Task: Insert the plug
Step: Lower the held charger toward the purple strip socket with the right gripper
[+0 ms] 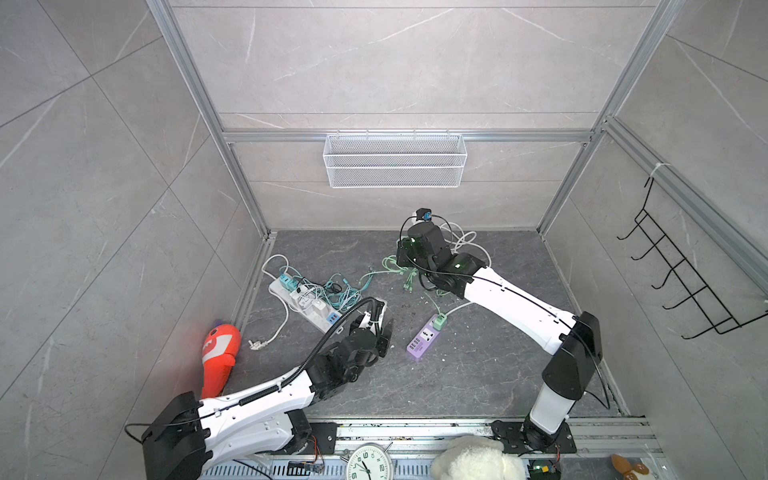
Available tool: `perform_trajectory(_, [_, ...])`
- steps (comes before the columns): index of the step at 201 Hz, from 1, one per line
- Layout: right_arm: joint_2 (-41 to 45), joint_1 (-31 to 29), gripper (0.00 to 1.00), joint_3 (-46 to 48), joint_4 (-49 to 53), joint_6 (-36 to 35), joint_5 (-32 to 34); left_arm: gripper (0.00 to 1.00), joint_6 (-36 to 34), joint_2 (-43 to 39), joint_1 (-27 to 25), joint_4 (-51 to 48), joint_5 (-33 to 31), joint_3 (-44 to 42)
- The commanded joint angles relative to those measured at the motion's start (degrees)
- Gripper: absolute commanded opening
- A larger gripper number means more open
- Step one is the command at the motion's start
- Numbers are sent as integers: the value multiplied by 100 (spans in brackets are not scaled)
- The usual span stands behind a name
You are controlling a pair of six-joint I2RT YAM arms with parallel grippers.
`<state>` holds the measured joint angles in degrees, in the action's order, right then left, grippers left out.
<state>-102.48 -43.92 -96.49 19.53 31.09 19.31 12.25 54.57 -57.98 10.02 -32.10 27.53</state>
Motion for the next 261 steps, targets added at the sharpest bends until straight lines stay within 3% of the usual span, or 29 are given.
perform_trajectory(1, [173,-65,4,53,87,388,-112,54,282,-560,4,-256,-626,-220])
perform_trajectory(50, [927,-466,4,557,1105,1060,212,54,115,-1064,11,-323,-1182,-563])
perform_trajectory(123, [1914,-1916,4,1333,2304,2466,1681,56,-600,-1049,11,237,-1592,-489])
perform_trajectory(172, [1279,-2738,2,1368,3457,4653,2518,56,-428,-1234,10,-125,-1488,-401])
perform_trajectory(224, [925,-2806,0,1724,4033,5994,2661,56,-330,-1631,22,-316,-1456,-581])
perform_trajectory(261, [908,-2487,2,1826,4418,6220,2639,56,-311,-1530,13,-239,-1467,-567])
